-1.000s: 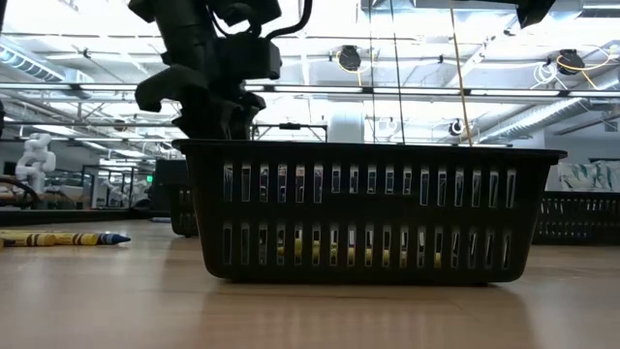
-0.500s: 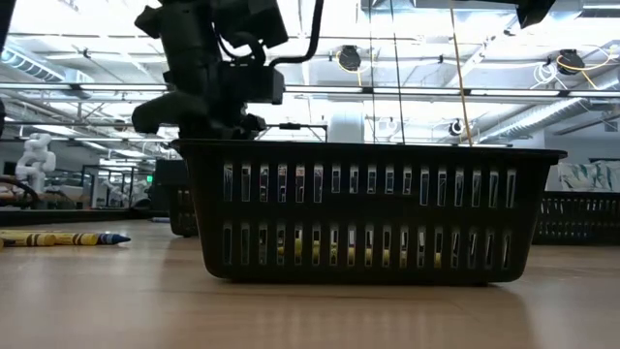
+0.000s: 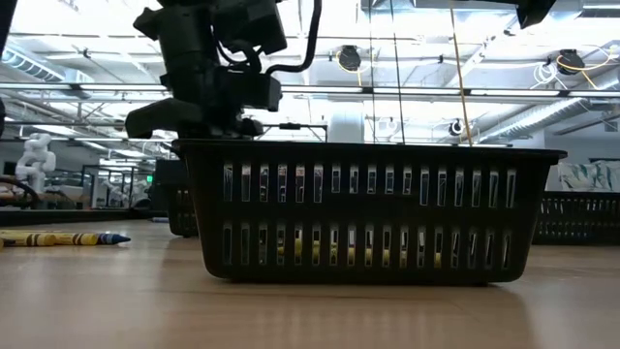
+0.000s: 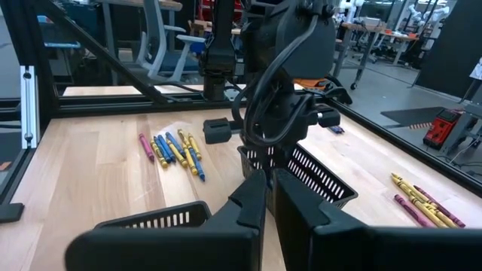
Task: Sort crayons
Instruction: Put the blue crayon into the right black bin from the left black bin
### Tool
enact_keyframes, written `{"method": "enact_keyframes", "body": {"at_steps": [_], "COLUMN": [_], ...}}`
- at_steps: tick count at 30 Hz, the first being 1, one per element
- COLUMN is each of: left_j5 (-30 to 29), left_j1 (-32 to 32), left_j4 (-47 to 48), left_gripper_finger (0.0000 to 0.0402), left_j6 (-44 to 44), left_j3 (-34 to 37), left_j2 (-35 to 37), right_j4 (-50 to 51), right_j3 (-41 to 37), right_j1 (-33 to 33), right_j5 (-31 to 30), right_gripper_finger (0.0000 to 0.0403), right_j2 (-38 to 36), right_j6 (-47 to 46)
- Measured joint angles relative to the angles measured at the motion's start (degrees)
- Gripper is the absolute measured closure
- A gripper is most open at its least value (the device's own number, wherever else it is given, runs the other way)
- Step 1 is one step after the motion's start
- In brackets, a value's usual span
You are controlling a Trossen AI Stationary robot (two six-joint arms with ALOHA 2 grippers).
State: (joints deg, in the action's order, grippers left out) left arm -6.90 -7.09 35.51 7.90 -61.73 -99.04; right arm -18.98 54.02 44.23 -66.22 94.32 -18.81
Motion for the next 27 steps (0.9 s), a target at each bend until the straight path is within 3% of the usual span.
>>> {"method": "enact_keyframes", "body": {"at_steps": [6, 12, 17, 27], "left_j5": [2.47, 7.87, 8.32, 8.15], "left_j1": [2.79, 6.57, 6.94, 7.67], "left_j4": [-0.35, -1.97, -2.31, -3.75], "left_gripper_finger": [0.0345, 0.028, 0.0235, 0.0249], "left_j6": [1.85, 5.74, 7.89, 10.08], "left_j3": [0.0, 0.0, 0.0, -0.12], "left_j2": [0.0, 0.02, -1.17, -6.05], "right_j4": [0.0, 0.0, 0.0, 0.0], "right_j3": [0.0, 0.0, 0.0, 0.0], "right_j1": [0.0, 0.0, 0.0, 0.0], "right_j5": [0.0, 0.01, 0.02, 0.02], "right_gripper_finger": [0.039, 0.039, 0.039, 0.039], "right_j2": [0.0, 0.0, 0.0, 0.0], "right_j6": [0.0, 0.0, 0.0, 0.0]}}
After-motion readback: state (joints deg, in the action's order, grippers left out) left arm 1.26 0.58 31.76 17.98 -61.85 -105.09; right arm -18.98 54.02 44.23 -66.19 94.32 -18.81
